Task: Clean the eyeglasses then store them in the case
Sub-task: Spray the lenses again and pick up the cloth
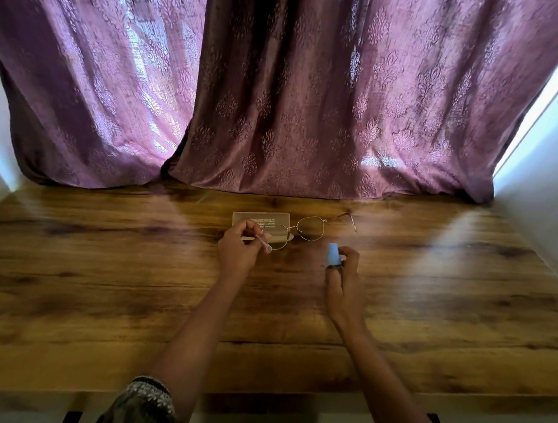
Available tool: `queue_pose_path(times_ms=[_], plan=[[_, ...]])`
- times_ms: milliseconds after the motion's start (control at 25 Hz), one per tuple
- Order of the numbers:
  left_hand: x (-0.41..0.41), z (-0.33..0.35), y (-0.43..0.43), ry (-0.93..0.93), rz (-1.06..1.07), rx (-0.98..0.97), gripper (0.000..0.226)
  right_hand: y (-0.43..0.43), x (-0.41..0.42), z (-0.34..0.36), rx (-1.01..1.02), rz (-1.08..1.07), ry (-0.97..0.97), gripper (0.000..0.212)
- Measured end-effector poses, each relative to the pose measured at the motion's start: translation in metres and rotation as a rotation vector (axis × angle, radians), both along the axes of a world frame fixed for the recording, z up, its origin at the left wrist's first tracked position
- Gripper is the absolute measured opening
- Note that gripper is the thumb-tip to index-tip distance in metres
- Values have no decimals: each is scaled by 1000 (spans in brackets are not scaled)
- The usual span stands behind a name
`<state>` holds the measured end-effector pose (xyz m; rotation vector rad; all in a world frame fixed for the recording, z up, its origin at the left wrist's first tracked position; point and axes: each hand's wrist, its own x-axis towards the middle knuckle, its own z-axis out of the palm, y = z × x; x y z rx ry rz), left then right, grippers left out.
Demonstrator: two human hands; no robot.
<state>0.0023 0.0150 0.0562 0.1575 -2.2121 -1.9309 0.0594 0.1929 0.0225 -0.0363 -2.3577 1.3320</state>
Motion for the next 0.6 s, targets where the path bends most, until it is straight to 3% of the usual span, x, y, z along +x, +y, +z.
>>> queue_pose_path(times_ms=[360,600], plan=[[-13,3,-2,34,19,39,26,31,-53,-4,13,-210,-207,39],[-24,-4,-5,42,7,71,31,41,-94,-12,-85,-357,-302,35]])
